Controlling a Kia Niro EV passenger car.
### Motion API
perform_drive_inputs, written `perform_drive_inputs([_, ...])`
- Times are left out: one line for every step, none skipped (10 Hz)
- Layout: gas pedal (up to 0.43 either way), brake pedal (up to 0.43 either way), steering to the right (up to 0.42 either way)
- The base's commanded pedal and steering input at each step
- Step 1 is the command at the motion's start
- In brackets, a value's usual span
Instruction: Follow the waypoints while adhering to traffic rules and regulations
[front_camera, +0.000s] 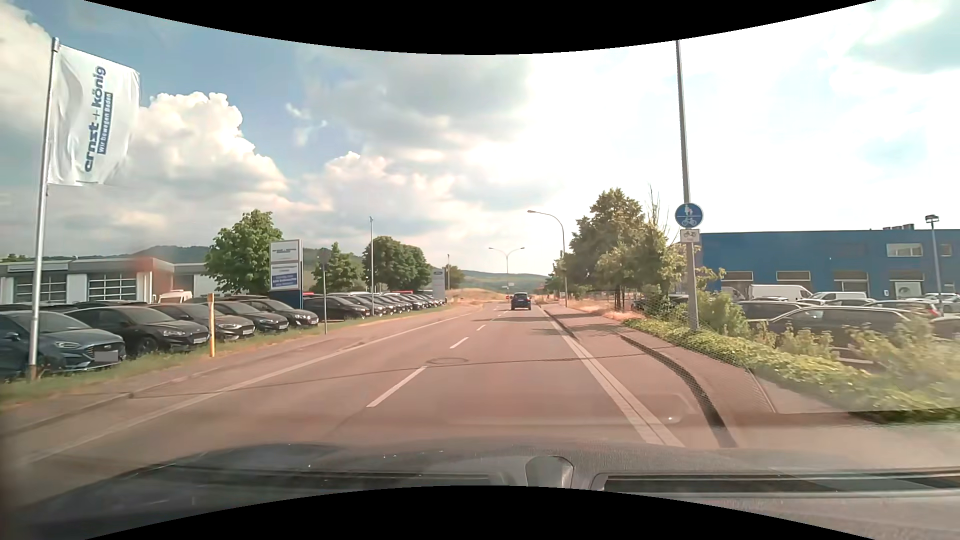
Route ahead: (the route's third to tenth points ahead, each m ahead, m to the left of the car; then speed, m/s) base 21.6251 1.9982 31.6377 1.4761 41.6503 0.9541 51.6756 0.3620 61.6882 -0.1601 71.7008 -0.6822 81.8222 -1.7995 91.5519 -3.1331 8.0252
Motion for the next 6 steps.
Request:
perform_drive_inputs([0.35,0.0,-0.006])
perform_drive_inputs([0.35,0.0,-0.004])
perform_drive_inputs([0.35,0.0,-0.003])
perform_drive_inputs([0.35,0.0,-0.003])
perform_drive_inputs([0.35,0.0,-0.001])
perform_drive_inputs([0.35,0.0,0.004])
